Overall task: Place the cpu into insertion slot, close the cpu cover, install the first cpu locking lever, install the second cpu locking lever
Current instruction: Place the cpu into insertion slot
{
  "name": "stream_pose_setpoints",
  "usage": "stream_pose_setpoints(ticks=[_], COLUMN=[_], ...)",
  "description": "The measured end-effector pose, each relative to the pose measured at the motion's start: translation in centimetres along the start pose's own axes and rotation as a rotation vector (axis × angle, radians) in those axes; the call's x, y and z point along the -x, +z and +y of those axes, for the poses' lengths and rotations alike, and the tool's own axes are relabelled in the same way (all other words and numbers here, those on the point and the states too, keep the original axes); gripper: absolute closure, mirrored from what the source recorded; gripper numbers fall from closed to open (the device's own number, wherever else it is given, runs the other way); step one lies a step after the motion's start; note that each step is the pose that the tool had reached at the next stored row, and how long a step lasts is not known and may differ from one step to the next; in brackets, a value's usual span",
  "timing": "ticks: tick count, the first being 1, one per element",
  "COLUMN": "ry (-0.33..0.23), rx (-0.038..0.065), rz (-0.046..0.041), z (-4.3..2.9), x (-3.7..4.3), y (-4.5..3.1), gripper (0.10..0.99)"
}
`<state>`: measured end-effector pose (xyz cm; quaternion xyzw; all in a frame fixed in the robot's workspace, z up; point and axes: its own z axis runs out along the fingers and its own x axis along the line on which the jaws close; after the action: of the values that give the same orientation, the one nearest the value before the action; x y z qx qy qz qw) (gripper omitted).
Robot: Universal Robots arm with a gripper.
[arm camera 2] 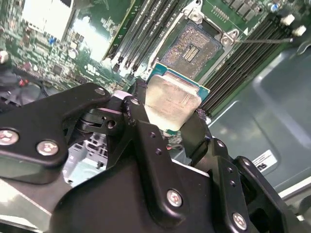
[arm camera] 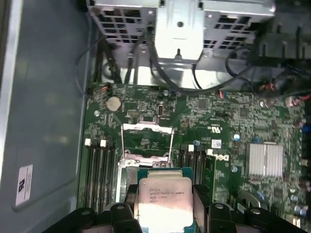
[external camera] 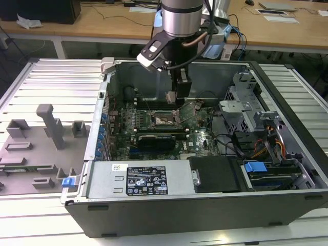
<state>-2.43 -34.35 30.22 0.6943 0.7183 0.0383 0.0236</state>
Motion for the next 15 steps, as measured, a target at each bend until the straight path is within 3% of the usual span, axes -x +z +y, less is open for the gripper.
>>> stream_pose_setpoints(ticks=[4,6,8,13,15], ry=[0.069,0.077,0.078,0.078,0.078], rx=[0.001,0.001,0.001,0.001,0.001], rz=[-0.0057,-0.0008,0.0113,0.0132,0.0131], z=[-0.03,-0.13,-0.38,-0.61,-0.71], x=[0.00,0.01,0.00,0.02,0.03], y=[0.22,0.44,0.66,1.61,2.38], gripper=[0.553,0.553,0.553,0.553,0.553])
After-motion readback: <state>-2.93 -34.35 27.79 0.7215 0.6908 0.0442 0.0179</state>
